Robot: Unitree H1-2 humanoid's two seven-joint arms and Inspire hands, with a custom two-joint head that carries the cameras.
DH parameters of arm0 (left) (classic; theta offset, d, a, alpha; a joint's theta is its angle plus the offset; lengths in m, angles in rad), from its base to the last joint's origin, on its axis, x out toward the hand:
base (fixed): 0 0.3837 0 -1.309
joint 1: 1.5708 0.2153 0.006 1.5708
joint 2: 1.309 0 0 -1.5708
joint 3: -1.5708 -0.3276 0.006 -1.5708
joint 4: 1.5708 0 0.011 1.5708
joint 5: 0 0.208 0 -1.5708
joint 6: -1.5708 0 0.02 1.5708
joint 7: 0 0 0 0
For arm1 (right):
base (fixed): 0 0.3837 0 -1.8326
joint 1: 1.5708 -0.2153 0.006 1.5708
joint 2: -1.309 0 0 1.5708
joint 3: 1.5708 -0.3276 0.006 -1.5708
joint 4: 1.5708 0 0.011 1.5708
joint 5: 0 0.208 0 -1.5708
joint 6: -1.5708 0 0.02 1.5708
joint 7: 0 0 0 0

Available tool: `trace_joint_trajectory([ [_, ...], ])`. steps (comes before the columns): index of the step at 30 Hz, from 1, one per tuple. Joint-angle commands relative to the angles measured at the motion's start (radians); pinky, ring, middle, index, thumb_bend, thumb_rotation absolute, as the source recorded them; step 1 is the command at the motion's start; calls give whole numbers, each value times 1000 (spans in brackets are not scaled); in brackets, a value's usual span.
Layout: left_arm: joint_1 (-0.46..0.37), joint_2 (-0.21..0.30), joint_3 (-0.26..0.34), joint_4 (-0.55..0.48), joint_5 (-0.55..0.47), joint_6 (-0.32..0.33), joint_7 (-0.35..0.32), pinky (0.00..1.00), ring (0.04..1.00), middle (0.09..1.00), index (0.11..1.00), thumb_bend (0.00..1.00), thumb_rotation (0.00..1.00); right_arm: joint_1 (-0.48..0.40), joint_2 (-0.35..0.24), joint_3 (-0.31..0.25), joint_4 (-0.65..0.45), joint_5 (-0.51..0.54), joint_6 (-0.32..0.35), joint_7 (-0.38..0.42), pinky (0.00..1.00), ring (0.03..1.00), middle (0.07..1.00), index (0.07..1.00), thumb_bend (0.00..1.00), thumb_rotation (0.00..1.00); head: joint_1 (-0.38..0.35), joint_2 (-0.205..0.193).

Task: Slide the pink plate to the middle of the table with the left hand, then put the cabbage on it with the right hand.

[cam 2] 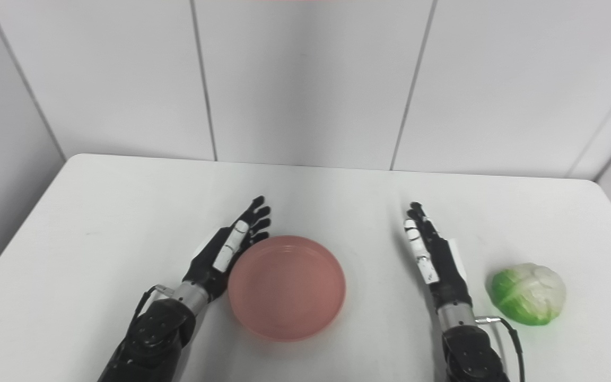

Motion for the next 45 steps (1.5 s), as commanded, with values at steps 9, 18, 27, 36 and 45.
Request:
trace_joint_trajectory([
  [9, 16, 15, 36, 16, 20, -16, 23, 947, 953, 966, 976, 737, 1000, -25, -37, 42, -245, -282, 25, -60, 763, 804, 833, 877, 883, 892, -95, -10],
  [18, 27, 23, 54, 21, -1, -13, 0, 972, 960, 967, 967, 742, 1000, -85, -100, -9, -431, -252, 70, 11, 784, 819, 842, 877, 990, 764, -164, -22],
  [27, 31, 50, 60, 44, -2, -25, -18, 939, 942, 949, 953, 799, 1000, -104, -238, -76, -584, -289, 152, 99, 803, 862, 875, 899, 1000, 786, -254, -35],
  [36, 21, 69, 79, 97, -11, -77, -36, 924, 925, 927, 931, 826, 1000, -21, -370, -207, -595, -315, 221, 131, 872, 923, 924, 929, 1000, 696, -297, -33],
  [45, 6, 104, 90, 147, -26, -131, -80, 929, 920, 936, 943, 826, 1000, 103, -461, -326, -500, -343, 196, 95, 866, 924, 928, 943, 1000, 696, -347, -26],
])
